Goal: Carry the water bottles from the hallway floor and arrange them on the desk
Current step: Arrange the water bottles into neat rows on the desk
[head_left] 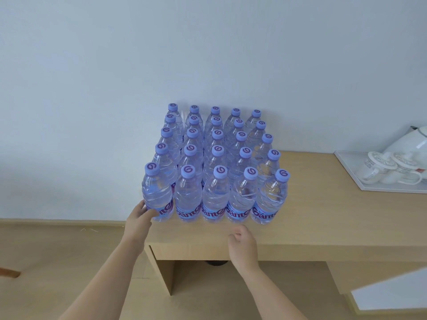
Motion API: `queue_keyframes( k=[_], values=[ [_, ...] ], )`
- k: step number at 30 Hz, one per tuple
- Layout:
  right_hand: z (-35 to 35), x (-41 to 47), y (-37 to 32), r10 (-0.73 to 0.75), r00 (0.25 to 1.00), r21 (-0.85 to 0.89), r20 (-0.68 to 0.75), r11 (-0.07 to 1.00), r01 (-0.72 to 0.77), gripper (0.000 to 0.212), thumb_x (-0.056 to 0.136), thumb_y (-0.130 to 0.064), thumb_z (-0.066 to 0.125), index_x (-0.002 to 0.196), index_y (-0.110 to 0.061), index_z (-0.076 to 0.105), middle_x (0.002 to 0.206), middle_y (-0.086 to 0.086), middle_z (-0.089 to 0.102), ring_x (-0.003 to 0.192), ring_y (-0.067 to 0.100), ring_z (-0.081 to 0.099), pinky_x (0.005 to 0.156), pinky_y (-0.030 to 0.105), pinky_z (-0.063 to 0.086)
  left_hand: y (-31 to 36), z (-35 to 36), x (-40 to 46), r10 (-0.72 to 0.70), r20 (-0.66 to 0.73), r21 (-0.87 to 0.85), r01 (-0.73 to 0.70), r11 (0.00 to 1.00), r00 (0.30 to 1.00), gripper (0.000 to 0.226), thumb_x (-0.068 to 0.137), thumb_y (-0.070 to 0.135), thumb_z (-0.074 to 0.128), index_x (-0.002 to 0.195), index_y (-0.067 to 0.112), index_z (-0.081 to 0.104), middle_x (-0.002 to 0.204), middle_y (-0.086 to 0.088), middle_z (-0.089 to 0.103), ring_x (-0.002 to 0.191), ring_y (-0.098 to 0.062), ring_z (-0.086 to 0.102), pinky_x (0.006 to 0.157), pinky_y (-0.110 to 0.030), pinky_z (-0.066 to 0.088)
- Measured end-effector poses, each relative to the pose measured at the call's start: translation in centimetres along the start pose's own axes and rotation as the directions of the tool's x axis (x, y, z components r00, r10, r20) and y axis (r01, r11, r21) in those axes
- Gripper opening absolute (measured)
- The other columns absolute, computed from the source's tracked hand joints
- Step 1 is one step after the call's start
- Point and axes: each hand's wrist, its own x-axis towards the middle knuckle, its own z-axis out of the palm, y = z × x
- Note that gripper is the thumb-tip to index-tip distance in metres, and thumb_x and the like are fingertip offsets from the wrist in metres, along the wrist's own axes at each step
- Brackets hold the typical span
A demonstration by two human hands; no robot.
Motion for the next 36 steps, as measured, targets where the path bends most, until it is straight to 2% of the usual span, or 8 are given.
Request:
queue_keyframes(
  k=[4,9,16,21,26,30,33,36],
  values=[
    [2.3,-0.7,-1.5,-0.065,0.967,-0.055,0.247,0.995,0.081,0.038,0.091,-0.011,0.046,0.130,-0.012,0.048,0.129,-0.001,0.053,0.119,0.008,0.048,0.092,0.017,0.035,-0.1,0.8,0.1,0.061,0.017,0.104,-0.063,0.993,0.998,0.040,0.082,0.008,0.063,0.116,0.030,0.060,0.104,0.011,0.068,0.099,-0.012,0.059,0.078,-0.022,0.042],
    [4.7,-0.9,-4.4,-0.107,0.900,-0.047,0.424,0.989,0.140,0.059,0.093,-0.014,0.045,0.148,-0.015,0.025,0.154,-0.002,0.026,0.141,0.012,0.025,0.114,0.026,0.020,-0.1,1.0,0.7,0.090,0.016,0.150,-0.091,0.984,0.996,0.041,0.080,0.007,0.066,0.115,0.027,0.060,0.103,0.011,0.067,0.094,-0.007,0.060,0.072,-0.020,0.041],
    [5.6,-0.9,-5.4,-0.099,0.867,-0.079,0.489,0.984,0.157,0.071,0.092,-0.018,0.045,0.151,-0.021,0.006,0.158,-0.009,0.008,0.144,0.010,0.011,0.108,0.018,0.011,-0.5,1.7,0.8,0.128,-0.057,0.304,-0.104,0.947,0.990,0.055,0.068,0.010,0.080,0.105,0.033,0.047,0.093,0.017,0.059,0.081,-0.004,0.056,0.069,-0.026,0.041],
    [5.9,-1.4,-5.6,-0.072,0.859,-0.087,0.506,0.987,0.134,0.074,0.091,-0.019,0.044,0.151,-0.022,0.001,0.158,-0.009,0.002,0.144,0.011,0.008,0.113,0.023,0.011,-0.4,2.8,0.7,0.202,-0.087,0.441,-0.144,0.886,0.975,0.078,0.065,0.015,0.083,0.127,0.016,0.035,0.107,0.005,0.052,0.089,-0.018,0.050,0.070,-0.032,0.038],
    [6.4,-1.6,-5.9,-0.072,0.851,-0.093,0.519,0.986,0.140,0.075,0.093,-0.019,0.043,0.151,-0.019,-0.004,0.158,-0.008,-0.003,0.145,0.012,0.006,0.112,0.023,0.010,0.2,3.0,0.7,0.198,-0.110,0.473,-0.124,0.872,0.974,0.070,0.075,0.024,0.077,0.130,0.009,0.036,0.121,-0.007,0.051,0.106,-0.032,0.056,0.074,-0.037,0.042],
    [6.9,-1.7,-5.8,-0.063,0.842,-0.100,0.536,0.985,0.137,0.079,0.093,-0.021,0.045,0.150,-0.020,-0.010,0.158,-0.008,-0.010,0.145,0.013,0.004,0.113,0.025,0.010,0.2,2.8,0.2,0.123,-0.117,0.448,-0.058,0.892,0.985,0.062,0.073,0.019,0.078,0.120,0.006,0.038,0.113,-0.008,0.052,0.103,-0.033,0.055,0.073,-0.037,0.041],
    [7.1,-1.5,-5.3,-0.064,0.845,-0.096,0.531,0.986,0.135,0.082,0.092,-0.023,0.049,0.150,-0.022,-0.009,0.157,-0.009,-0.005,0.145,0.015,0.011,0.115,0.028,0.016,-0.4,3.6,-1.6,-0.005,-0.118,0.423,0.055,0.904,0.993,0.054,0.066,0.024,0.072,0.110,0.008,0.046,0.109,-0.012,0.058,0.094,-0.031,0.057,0.078,-0.042,0.049],
    [6.9,-1.4,-5.1,-0.124,0.868,0.003,0.480,0.990,0.139,0.070,0.088,-0.021,0.053,0.148,-0.022,0.017,0.149,-0.006,0.033,0.131,0.014,0.040,0.102,0.023,0.036,-1.4,4.9,-3.6,-0.057,-0.033,0.401,0.065,0.914,0.998,0.058,0.063,0.027,0.066,0.117,0.009,0.053,0.108,-0.008,0.061,0.085,-0.024,0.057,0.076,-0.040,0.050]
  ],
)
